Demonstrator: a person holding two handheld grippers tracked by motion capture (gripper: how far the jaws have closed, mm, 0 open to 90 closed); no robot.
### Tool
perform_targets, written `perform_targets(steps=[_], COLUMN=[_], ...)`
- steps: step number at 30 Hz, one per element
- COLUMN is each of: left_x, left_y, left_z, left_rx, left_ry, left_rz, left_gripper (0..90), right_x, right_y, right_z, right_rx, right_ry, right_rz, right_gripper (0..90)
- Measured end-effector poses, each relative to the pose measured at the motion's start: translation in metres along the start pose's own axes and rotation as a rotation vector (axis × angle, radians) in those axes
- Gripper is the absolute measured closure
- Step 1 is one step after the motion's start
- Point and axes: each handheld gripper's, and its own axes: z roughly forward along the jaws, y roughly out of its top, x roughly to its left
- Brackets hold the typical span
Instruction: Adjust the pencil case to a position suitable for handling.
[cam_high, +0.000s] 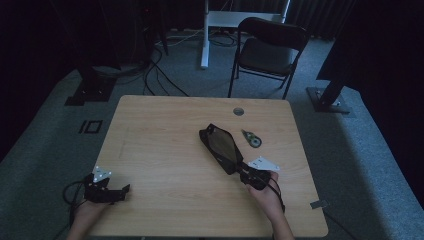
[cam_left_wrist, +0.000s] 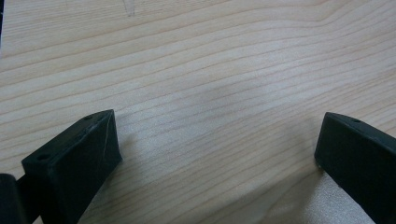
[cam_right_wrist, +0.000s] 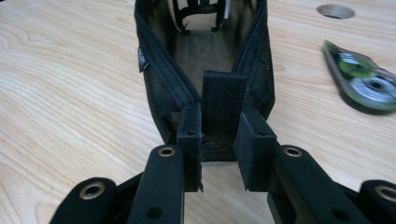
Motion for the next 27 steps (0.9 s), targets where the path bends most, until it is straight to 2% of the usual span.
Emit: perform_targets(steps=[9, 19, 27], left_x=[0.0, 0.0, 0.0], left_y=[0.0, 0.0, 0.0], left_z=[0.0, 0.0, 0.0], left_rx=[0.0, 0.0, -0.001], left_ry=[0.0, 0.0, 0.0], left_rz=[0.0, 0.0, 0.0], left_gripper=[0.0, 0.0, 0.0], right_x=[0.002, -0.001, 0.002], right_y=[-0.012, -0.023, -0.031], right_z=[-0.021, -0.037, -0.05], right_rx=[0.006, 0.0, 0.002], right_ry=[-0.006, -0.025, -0.025], right_rz=[-0.009, 0.006, 0.013], right_gripper=[72.8, 72.8, 72.8])
